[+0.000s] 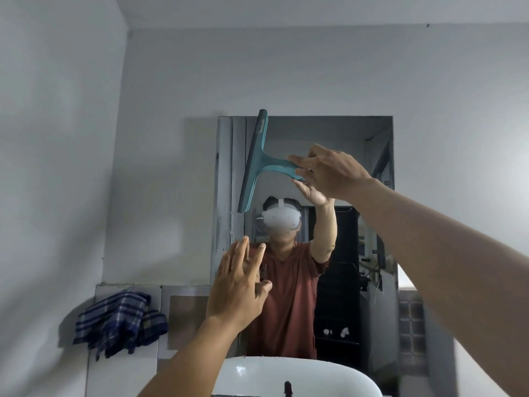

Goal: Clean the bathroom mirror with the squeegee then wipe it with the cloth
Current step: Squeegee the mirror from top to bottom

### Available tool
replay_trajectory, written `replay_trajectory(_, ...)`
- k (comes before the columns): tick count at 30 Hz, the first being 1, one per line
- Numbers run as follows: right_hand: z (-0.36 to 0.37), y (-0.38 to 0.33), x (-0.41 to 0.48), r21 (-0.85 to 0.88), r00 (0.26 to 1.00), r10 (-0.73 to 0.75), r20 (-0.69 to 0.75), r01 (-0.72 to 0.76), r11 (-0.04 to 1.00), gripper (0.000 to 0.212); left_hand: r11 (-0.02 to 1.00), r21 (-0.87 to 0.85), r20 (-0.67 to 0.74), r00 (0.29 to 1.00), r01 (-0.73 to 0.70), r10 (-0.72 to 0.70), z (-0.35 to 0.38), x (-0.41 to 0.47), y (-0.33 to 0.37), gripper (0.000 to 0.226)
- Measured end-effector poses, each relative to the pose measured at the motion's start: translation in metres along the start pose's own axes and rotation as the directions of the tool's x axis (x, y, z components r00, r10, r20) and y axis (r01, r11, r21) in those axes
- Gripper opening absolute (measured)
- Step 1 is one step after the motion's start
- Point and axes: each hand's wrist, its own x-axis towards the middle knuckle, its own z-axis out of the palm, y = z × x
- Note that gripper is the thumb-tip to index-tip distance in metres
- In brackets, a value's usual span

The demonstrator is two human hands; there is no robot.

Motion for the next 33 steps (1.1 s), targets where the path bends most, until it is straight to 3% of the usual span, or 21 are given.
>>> replay_trajectory(12, -0.014, 0.020, -0.046, -0.047, 0.991, 0.128, 0.023, -0.127, 0.991, 0.045, 1.000, 0.012, 0.012, 1.000, -0.003, 0.003, -0.008, 0.002, 0.003, 0.084)
replay_trajectory(33, -0.030, 0.041, -0.082, 0.029, 0.935, 0.354, 0.009, -0.354, 0.935, 0.042, 0.999, -0.031, -0.009, 0.999, -0.040, 0.040, -0.011, 0.005, -0.002, 0.086)
